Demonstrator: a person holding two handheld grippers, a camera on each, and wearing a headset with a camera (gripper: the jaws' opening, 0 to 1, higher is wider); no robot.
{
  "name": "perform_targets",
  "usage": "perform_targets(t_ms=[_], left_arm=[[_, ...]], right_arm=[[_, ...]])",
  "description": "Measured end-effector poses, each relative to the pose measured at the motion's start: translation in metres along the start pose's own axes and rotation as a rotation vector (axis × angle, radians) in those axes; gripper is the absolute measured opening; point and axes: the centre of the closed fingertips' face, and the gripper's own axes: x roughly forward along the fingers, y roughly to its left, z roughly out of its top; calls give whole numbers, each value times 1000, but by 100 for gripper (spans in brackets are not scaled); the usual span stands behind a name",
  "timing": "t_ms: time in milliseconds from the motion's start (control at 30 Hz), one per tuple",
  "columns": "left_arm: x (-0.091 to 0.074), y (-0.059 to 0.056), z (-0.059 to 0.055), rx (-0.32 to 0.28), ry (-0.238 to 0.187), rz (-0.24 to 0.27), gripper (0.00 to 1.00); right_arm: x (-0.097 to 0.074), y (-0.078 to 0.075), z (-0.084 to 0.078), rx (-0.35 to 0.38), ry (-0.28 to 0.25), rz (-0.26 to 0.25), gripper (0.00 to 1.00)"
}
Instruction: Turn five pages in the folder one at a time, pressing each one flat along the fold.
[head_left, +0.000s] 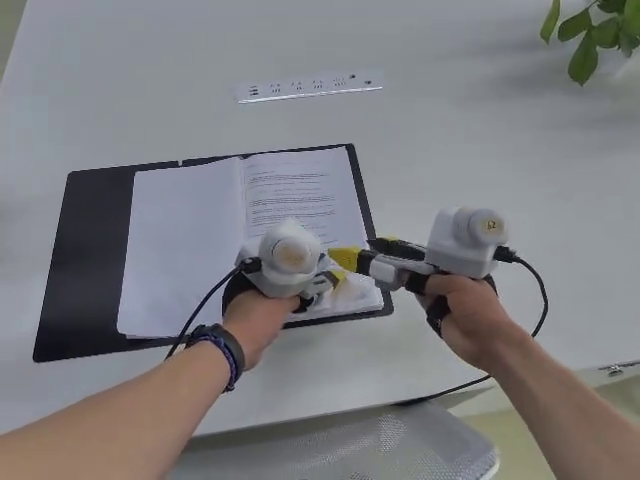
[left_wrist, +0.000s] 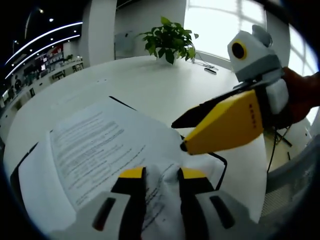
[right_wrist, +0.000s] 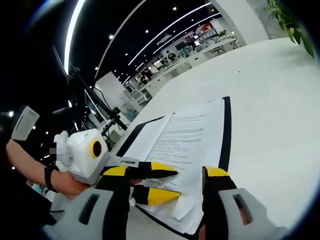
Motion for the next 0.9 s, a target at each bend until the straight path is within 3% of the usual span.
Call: perform_targets(t_ms=[267,433,533,667,900], left_arm=[[-1,-3,1,-28,-2,-28,28],[-6,-5,1,-42,2,-46,35],[-11,-6,1,-40,5,-56,40],[-19,-7,5,-70,-23,-75,47],[-31,-6,10,-93,-53,-56,52]], right_arm=[[6,-3,-3,30,18,16,55],[3,-5,-1,69,-23,6,51],[1,-5,-3,75,-20,2,49],[0,-4,-7,85,-21,4,45],[-2,-3,-10,108,-42,-3,31]])
